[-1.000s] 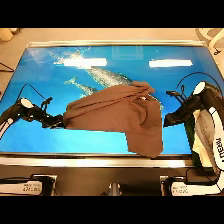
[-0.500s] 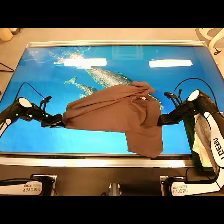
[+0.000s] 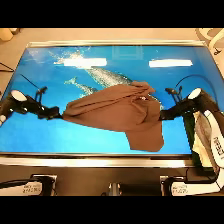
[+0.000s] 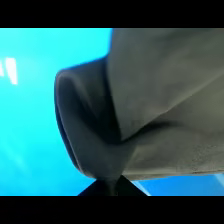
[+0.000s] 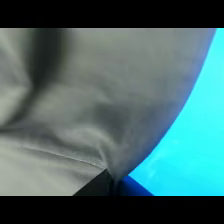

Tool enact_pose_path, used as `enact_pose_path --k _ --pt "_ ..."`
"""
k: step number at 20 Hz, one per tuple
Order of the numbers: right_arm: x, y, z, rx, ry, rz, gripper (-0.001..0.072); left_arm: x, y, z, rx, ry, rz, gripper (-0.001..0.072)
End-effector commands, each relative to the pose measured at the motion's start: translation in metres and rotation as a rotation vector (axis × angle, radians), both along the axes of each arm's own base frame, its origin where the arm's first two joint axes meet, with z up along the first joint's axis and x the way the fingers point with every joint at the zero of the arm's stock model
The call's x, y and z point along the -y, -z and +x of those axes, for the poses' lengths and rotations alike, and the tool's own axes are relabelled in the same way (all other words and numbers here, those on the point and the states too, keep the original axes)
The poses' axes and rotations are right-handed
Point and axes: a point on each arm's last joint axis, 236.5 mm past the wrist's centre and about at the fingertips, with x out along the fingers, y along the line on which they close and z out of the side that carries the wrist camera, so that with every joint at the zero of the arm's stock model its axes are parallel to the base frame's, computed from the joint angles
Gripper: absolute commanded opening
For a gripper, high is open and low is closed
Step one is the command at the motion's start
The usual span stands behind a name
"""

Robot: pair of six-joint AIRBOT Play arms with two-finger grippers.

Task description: Fold the shirts.

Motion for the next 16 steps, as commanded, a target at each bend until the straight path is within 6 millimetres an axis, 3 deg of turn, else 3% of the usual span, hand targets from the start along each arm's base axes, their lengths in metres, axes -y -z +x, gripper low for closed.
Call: enact_pose_path --k 1,2,3,4,5,6,7,8,9,10,11,13,16 --pt "0.009 -0.121 0.05 0.379 -0.062 -0.082 0.0027 -0.004 -0.128 0.051 0.358 0.009 0.053 0.0027" --pt "0.015 -0.199 0.067 0.601 -0.056 -0.141 0.0027 -0.005 -0.204 0.062 0.558 0.002 0.081 0.0027" --pt "0.019 -0.282 0.071 0.829 -0.04 -0.206 0.0027 -0.005 -0.285 0.061 0.769 -0.011 0.109 0.0028" --pt "0.024 -0.38 0.058 1.091 0.004 -0.279 0.0028 -0.006 -0.38 0.046 1.019 -0.042 0.139 0.0028" --pt "0.027 -0.471 0.03 1.342 0.056 -0.348 0.0028 -0.006 -0.463 0.017 1.249 -0.078 0.16 0.0028" --pt "0.026 -0.556 -0.018 1.598 0.1 -0.425 0.0028 -0.007 -0.54 -0.026 1.476 -0.123 0.181 0.0028" --pt "0.022 -0.615 -0.068 1.791 0.129 -0.485 0.0028 -0.005 -0.595 -0.072 1.65 -0.16 0.183 0.0028" --pt "0.016 -0.654 -0.117 1.93 0.157 -0.519 0.0028 -0.003 -0.633 -0.116 1.782 -0.205 0.158 0.0029" --pt "0.01 -0.669 -0.151 1.995 0.17 -0.526 0.0028 -0.001 -0.652 -0.149 1.859 -0.232 0.138 0.0029" --pt "0.007 -0.673 -0.175 2.007 0.183 -0.526 0.0028 0.001 -0.659 -0.172 1.895 -0.231 0.141 0.0029" --pt "0.007 -0.669 -0.188 1.988 0.195 -0.526 0.0028 0.003 -0.658 -0.183 1.899 -0.223 0.152 0.0029" --pt "0.015 -0.655 -0.194 1.917 0.2 -0.583 0.0028 0.005 -0.647 -0.186 1.857 -0.2 0.185 0.0029" --pt "0.02 -0.639 -0.184 1.844 0.182 -0.607 0.0028 0.002 -0.636 -0.177 1.808 -0.19 0.213 0.0029"
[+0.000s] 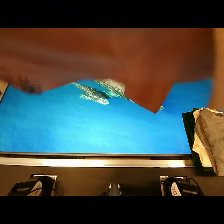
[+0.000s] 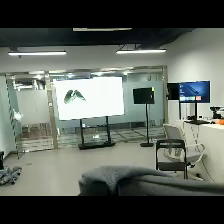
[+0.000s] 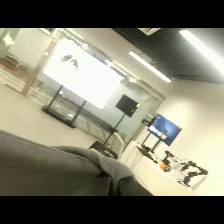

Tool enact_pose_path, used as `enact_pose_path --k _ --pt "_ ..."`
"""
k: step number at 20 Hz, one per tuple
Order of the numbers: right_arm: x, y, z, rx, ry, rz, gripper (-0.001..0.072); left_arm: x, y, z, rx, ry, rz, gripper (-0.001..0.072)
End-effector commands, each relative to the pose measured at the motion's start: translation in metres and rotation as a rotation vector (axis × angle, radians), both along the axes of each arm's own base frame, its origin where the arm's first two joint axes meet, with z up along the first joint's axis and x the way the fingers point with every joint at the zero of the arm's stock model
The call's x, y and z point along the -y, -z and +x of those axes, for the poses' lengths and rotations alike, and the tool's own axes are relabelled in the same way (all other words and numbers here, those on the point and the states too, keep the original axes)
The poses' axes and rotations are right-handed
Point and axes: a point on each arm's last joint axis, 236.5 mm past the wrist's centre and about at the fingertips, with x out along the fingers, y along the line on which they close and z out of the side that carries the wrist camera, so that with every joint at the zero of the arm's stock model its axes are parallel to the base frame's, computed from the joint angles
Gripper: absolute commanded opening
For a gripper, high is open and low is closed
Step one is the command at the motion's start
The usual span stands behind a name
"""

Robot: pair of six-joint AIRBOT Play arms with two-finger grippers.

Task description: Fold the shirts.

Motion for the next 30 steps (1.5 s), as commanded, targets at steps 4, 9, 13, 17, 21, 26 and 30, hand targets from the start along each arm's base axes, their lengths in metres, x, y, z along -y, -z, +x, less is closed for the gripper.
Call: enact_pose_path --k 4,9,13,17,21,26,30 --pt "0.008 0.031 0.015 -0.143 0.029 0.0 0.0028 -0.003 0.026 0.023 -0.127 -0.002 -0.005 0.0029" --pt "0.03 0.158 0.121 -0.637 0.024 0.084 0.0029 -0.041 0.161 0.145 -0.63 -0.1 0.078 0.0029" --pt "0.037 0.347 0.188 -1.293 -0.031 0.164 0.0029 -0.04 0.335 0.226 -1.137 -0.017 0.083 0.0029" --pt "0.012 0.499 0.25 -1.589 -0.079 0.135 0.0028 -0.023 0.508 0.273 -1.469 0.04 0.058 0.0029" --pt "-0.019 0.563 0.333 -1.439 -0.068 0.172 0.0029 -0.018 0.583 0.327 -1.476 0.03 -0.012 0.003" --pt "-0.008 0.536 0.406 -1.104 -0.028 0.185 0.0029 -0.033 0.59 0.384 -1.35 -0.029 -0.069 0.003" --pt "-0.004 0.504 0.432 -0.935 -0.016 0.243 0.0029 -0.039 0.566 0.421 -1.216 -0.049 -0.083 0.0031"
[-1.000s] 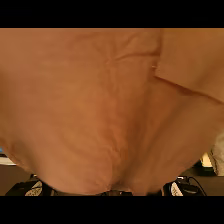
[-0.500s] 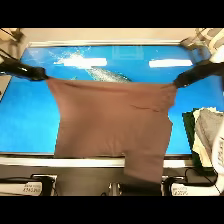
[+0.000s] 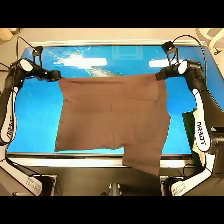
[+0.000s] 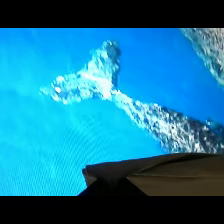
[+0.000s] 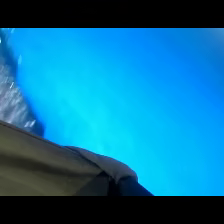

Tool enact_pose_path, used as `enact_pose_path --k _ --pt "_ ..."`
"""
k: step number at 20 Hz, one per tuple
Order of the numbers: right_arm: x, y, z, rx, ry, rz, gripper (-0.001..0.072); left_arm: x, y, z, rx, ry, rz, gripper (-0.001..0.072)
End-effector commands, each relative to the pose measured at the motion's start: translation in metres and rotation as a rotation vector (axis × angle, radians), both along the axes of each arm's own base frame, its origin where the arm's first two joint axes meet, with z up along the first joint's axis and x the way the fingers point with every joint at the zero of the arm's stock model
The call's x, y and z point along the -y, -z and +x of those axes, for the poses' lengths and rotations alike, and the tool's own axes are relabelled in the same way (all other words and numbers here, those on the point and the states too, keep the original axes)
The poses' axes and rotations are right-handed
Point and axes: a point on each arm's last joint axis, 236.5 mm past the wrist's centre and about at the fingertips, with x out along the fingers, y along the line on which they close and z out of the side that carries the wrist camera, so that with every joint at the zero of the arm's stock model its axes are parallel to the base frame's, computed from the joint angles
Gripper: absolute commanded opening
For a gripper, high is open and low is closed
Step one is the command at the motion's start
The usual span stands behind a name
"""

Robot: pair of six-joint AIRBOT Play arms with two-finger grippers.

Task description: Fold the shirts.

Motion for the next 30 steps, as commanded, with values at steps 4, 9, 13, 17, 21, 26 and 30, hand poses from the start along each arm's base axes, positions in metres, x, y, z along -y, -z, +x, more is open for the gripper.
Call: enact_pose_path --k 4,9,13,17,21,26,30 --pt "-0.003 0.019 0.006 -0.017 0.046 0.055 0.003 0.011 0.01 0.022 0.037 0.001 -0.015 0.0031" --pt "0.006 0.02 -0.046 -0.221 -0.012 -0.052 0.0031 0.02 -0.001 -0.01 -0.054 0.093 0.007 0.0031" --pt "0.012 0.041 -0.11 -0.495 -0.062 -0.107 0.003 0.027 0.028 -0.086 -0.37 0.211 -0.007 0.003" --pt "0.005 0.075 -0.138 -0.669 -0.085 -0.074 0.003 0.038 0.065 -0.14 -0.609 0.264 -0.035 0.003" --pt "0.008 0.082 -0.137 -0.679 -0.08 -0.09 0.0031 0.04 0.063 -0.167 -0.721 0.292 -0.048 0.003" --pt "0.005 0.091 -0.134 -0.685 -0.084 -0.074 0.0031 0.044 0.073 -0.172 -0.742 0.295 -0.051 0.003" --pt "0.007 0.103 -0.148 -0.759 -0.081 -0.081 0.0031 0.034 0.08 -0.164 -0.716 0.264 -0.038 0.003"
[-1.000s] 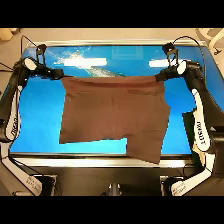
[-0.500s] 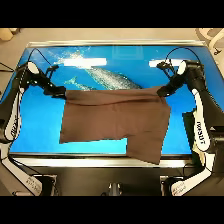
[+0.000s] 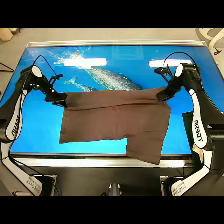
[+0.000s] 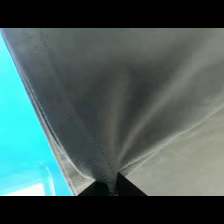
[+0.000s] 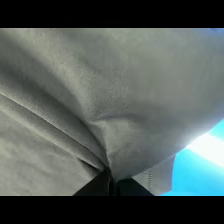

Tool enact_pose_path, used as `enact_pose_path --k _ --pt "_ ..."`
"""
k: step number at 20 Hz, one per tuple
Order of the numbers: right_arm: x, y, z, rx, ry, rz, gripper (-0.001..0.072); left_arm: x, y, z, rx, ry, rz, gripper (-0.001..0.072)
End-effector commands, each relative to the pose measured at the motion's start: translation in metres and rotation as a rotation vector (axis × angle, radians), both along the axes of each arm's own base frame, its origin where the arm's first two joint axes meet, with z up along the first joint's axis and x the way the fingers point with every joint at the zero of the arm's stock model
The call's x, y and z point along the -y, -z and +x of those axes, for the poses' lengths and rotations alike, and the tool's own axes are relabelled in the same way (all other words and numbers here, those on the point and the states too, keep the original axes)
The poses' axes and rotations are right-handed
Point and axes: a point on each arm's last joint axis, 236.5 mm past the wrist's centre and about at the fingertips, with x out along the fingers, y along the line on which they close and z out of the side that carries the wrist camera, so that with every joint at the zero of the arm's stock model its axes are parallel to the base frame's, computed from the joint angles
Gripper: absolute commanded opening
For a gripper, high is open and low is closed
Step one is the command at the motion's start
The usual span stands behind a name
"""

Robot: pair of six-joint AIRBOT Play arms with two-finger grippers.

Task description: Fold the shirts.

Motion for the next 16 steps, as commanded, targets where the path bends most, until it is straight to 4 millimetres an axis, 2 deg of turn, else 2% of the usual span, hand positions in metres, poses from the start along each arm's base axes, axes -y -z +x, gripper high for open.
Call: enact_pose_path --k 1,4,5,6,7,8,11,12,14,16 --pt "0.0 0.013 -0.013 -0.073 0.019 0.0 0.0031 -0.005 0.007 0.007 0.023 -0.026 0.013 0.003" --pt "0.001 0.017 -0.01 -0.066 0.02 -0.003 0.0038 0.003 0.006 0.008 0.022 -0.03 -0.023 0.0041" --pt "0.002 0.014 -0.005 -0.042 0.021 -0.008 0.0176 0.005 0.004 0.009 0.023 -0.036 -0.038 0.0219" --pt "0.002 0.01 -0.004 -0.032 0.01 -0.007 0.036 0.005 0.0 0.007 0.018 -0.04 -0.047 0.0484" --pt "0.002 0.002 -0.01 -0.043 -0.019 -0.01 0.0459 0.001 -0.004 0.005 0.008 -0.061 -0.045 0.0545" --pt "0.008 -0.005 -0.02 -0.072 -0.043 -0.014 0.0504 -0.005 -0.012 0.002 0.007 -0.068 -0.046 0.0545" --pt "0.039 -0.028 -0.062 -0.199 0.05 0.044 0.0489 -0.032 -0.039 -0.005 0.023 -0.162 -0.039 0.0543" --pt "0.045 -0.033 -0.076 -0.239 0.083 0.077 0.0487 -0.038 -0.042 -0.013 0.016 -0.18 -0.039 0.0543" --pt "0.04 -0.033 -0.103 -0.28 0.101 0.126 0.0488 -0.039 -0.033 -0.046 -0.033 -0.207 -0.041 0.0524" --pt "0.032 -0.026 -0.124 -0.251 0.102 0.127 0.0488 -0.029 -0.01 -0.097 -0.097 -0.213 -0.049 0.0503"
